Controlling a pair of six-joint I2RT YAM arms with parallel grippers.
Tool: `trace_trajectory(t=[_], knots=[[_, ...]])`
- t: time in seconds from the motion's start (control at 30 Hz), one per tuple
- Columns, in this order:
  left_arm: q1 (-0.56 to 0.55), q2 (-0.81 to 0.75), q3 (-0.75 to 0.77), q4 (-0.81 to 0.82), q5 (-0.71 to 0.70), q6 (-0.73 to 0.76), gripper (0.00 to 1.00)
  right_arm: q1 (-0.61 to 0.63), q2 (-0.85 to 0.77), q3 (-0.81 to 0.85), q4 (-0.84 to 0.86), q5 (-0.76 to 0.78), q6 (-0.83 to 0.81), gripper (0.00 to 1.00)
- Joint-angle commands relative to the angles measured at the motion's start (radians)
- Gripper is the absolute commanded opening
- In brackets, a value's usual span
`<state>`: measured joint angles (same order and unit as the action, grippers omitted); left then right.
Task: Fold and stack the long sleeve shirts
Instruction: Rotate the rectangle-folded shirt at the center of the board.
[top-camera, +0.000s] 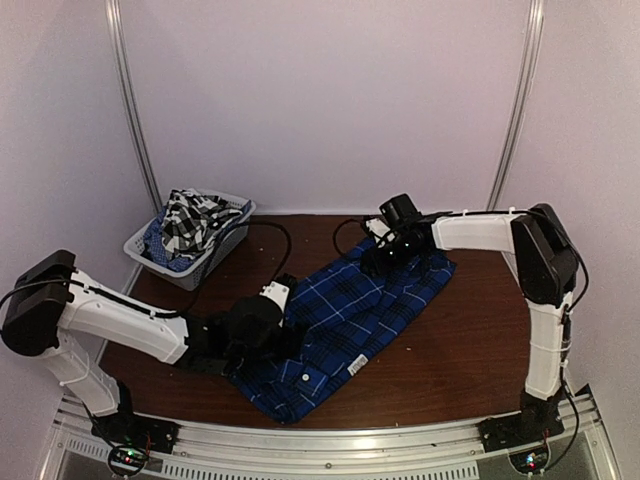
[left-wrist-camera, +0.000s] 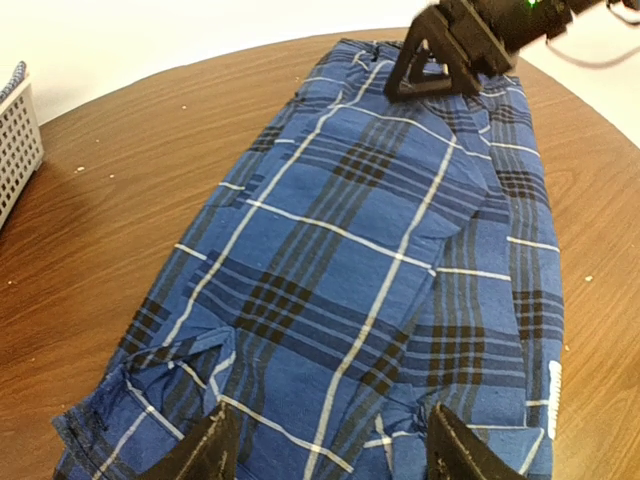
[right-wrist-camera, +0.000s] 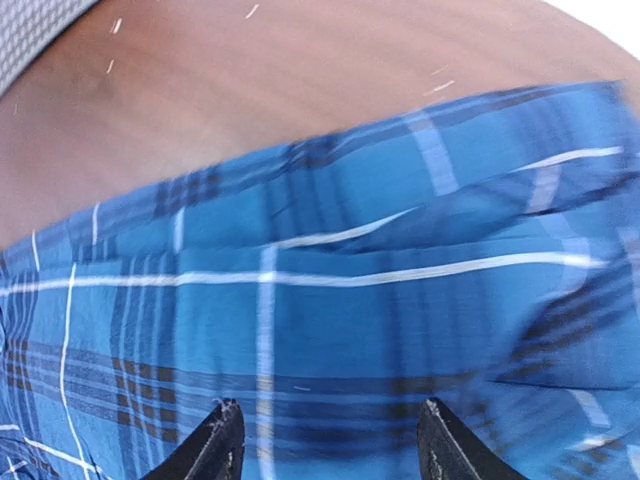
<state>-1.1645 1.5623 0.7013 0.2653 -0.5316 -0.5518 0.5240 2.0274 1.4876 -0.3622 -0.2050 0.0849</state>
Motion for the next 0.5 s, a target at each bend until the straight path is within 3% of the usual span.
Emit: trace_trajectory(t=[0.0,0.47], knots=[[0.011,-0.020,0.013,-0.009,-0.032,-0.020,0.66,0.010,0.063,0.030,-0.006,-0.009,0.002,0.60],[0.080,-0.066,-0.007,-0.063,-0.026,-0.048,0.69,0.004,0.225,0.080,-0.044,0.048,-0.059,0.65]])
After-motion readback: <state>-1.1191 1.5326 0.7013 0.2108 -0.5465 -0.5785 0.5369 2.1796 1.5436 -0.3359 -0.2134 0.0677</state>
